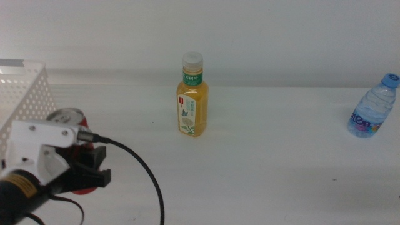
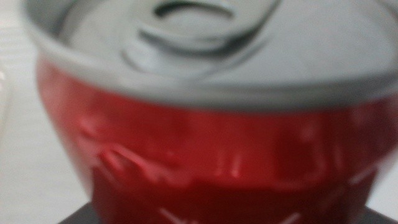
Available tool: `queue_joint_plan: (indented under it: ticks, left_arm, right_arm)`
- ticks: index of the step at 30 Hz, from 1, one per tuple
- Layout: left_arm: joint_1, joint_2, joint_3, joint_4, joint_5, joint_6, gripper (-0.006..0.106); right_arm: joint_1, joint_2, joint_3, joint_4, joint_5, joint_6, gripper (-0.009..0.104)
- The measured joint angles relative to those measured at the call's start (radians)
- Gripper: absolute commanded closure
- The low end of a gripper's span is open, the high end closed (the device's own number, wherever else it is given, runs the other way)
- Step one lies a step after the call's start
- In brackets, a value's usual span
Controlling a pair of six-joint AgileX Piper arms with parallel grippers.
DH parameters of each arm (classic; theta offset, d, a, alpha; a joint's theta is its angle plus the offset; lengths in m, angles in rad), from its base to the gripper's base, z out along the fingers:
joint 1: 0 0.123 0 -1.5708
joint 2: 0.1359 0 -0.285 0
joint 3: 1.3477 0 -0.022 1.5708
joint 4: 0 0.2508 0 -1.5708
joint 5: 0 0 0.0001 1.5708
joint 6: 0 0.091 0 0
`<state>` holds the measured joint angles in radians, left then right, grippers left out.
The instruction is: Use arms to grab the bottles and put them into the dustbin to the left of the table.
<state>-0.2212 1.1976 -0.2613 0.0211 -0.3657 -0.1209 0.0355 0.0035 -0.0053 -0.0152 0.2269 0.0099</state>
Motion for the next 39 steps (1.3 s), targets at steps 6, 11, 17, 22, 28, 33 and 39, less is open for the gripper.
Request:
queue_joint_plan:
  ticks: [6,11,17,22,28,33,39]
  left_arm:
    - [0.000,-0.202,-0.141,0.004,0.414,0.043,0.102]
    - [0.000,-0.234,-0.305,0.012,0.750,0.045,0.102]
    - [0.013,-0.172,-0.538,0.110,1.095,0.055,0.102]
    - [0.115,-0.067,-0.722,0.110,1.268,0.201,0.102]
    - [0.317,0.115,-0.942,0.052,1.408,0.477,0.102]
    - [0.475,0.286,-1.098,-0.021,1.459,0.678,0.102]
    - [0.587,0.500,-1.238,-0.040,1.467,0.777,0.102]
  right_arm:
    - [0.000,0.000,0.000,0.000,0.000,0.000,0.010]
    - [0.000,0.000,0.000,0.000,0.000,0.000,0.010]
    - [0.000,0.000,0.000,0.000,0.000,0.000,0.010]
    - [0.000,0.000,0.000,0.000,0.000,0.000,0.010]
    - [0.000,0.000,0.000,0.000,0.000,0.000,0.010]
    - [0.000,0.000,0.000,0.000,0.000,0.000,0.010]
    - [0.000,0.000,0.000,0.000,0.000,0.000,0.010]
